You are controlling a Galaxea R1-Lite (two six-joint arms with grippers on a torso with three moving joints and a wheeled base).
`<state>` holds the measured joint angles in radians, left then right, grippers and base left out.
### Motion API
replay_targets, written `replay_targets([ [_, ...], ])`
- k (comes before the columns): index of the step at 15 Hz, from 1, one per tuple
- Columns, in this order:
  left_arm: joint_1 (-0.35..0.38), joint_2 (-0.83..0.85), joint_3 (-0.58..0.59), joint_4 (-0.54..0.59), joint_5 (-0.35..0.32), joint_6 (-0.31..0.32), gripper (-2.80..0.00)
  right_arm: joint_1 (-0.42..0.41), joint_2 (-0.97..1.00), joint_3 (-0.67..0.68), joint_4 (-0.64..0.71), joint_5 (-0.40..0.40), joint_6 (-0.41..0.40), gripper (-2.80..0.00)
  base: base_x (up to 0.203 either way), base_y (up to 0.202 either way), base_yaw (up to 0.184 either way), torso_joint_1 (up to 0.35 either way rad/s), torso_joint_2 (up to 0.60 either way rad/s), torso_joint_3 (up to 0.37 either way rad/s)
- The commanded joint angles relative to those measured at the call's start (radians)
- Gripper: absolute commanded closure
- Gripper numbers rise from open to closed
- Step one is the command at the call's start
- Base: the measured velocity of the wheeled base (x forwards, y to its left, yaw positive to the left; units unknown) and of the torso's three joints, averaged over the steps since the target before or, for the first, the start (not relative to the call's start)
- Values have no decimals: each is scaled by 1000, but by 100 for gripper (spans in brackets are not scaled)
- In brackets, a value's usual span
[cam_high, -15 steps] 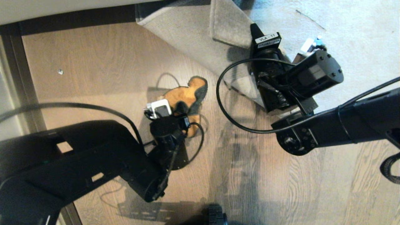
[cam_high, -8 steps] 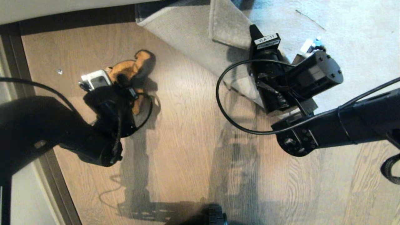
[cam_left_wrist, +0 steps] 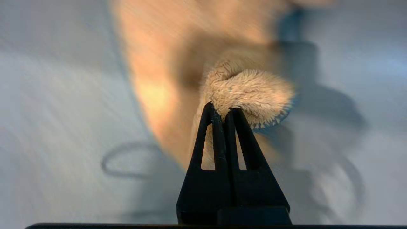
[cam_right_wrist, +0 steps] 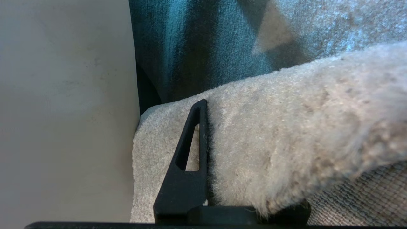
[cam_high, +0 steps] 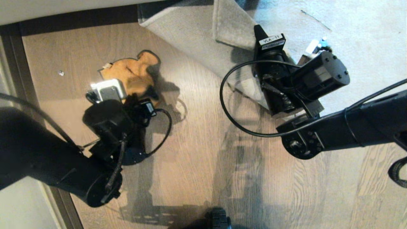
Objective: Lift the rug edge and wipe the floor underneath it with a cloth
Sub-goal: Wipe the floor under the carpet with a rag
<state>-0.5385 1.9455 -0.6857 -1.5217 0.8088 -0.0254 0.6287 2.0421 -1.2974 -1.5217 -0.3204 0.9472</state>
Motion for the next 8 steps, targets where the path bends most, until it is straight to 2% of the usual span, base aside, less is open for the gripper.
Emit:
replay_targets([
  [1,-132,0,29,-48,64,-10,0,0,0,0,-48,-2,5,0,0,0,0,0,0,0],
  [4,-389,107,21,-48,184,-42,0,0,0,-2,-48,-2,5,0,0,0,0,0,0,0],
  [5,-452,168,1,-48,213,-57,0,0,-2,0,-48,-2,4,0,0,0,0,0,0,0],
  [6,-496,223,-25,-48,234,-69,0,0,-3,0,-48,-2,4,0,0,0,0,0,0,0],
  [8,-533,310,-101,-48,251,-82,0,0,-3,0,-48,-2,4,0,0,0,0,0,0,0],
])
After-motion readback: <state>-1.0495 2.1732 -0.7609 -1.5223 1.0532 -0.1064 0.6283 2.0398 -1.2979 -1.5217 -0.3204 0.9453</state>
